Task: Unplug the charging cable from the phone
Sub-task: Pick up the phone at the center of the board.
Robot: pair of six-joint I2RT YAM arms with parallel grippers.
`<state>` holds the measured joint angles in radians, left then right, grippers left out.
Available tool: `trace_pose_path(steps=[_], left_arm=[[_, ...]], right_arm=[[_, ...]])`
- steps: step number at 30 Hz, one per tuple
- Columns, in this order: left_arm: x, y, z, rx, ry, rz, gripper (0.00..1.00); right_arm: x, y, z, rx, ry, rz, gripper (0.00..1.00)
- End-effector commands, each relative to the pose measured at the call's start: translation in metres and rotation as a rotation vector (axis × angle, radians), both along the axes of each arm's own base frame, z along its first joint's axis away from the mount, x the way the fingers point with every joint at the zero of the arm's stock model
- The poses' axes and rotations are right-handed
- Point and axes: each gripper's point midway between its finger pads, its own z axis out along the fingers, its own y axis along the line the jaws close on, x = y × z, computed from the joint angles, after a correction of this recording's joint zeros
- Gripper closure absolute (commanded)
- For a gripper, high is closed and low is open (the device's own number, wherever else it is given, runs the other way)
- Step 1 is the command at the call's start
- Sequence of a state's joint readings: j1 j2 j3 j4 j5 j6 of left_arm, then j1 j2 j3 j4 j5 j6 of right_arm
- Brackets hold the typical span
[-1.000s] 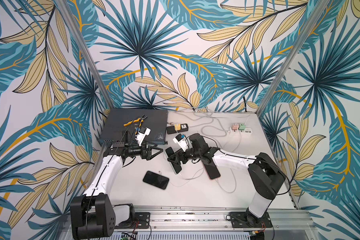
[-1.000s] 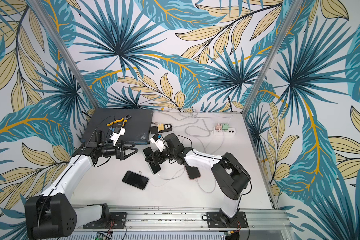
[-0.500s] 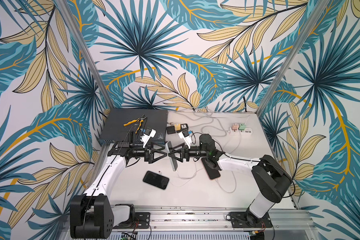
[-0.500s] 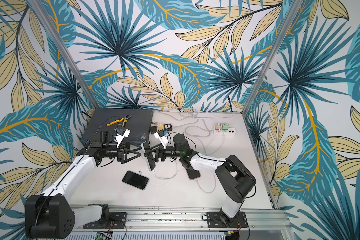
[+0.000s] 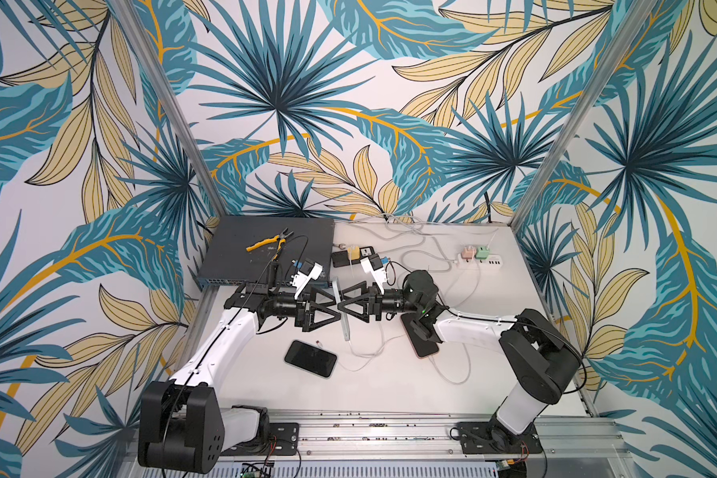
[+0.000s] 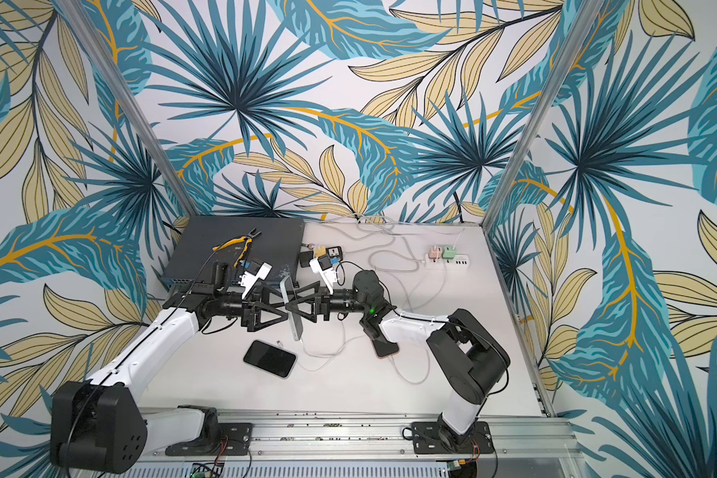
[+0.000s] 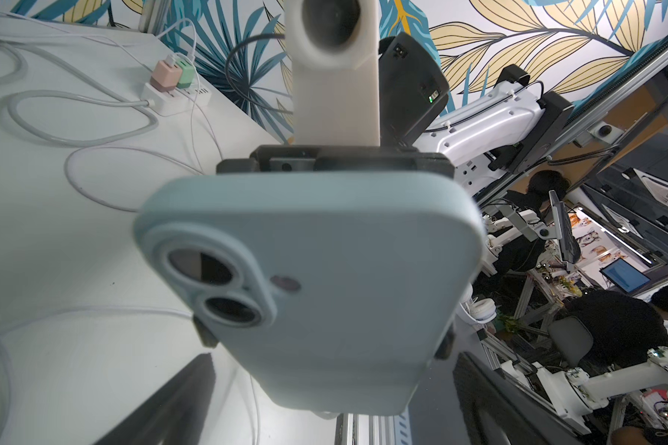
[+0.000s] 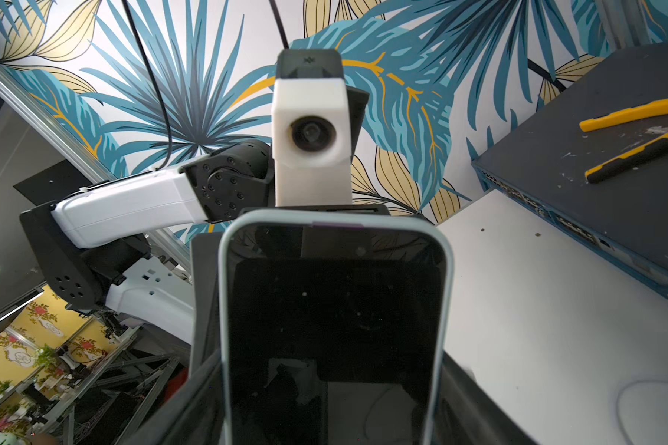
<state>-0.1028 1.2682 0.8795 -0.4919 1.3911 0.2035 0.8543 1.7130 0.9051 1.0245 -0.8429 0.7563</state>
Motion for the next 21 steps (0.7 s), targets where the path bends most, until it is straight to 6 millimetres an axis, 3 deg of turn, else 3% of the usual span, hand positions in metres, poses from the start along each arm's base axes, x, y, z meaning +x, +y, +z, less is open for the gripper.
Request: trace_pose_path(steps=[1,21], left_arm=[[-0.004,-0.003,-0.007,0.002,0.010,-0.020,0.00],[-0.008,-0.013,-0.017,0.030,0.035,-0.054,0.05]], right_arm=[[-0.010,-0.007,0.027,0.092,-0.043,0.031,0.39],[0.001,0.000,0.016,0.079,-0.001,-0.008,0.39]])
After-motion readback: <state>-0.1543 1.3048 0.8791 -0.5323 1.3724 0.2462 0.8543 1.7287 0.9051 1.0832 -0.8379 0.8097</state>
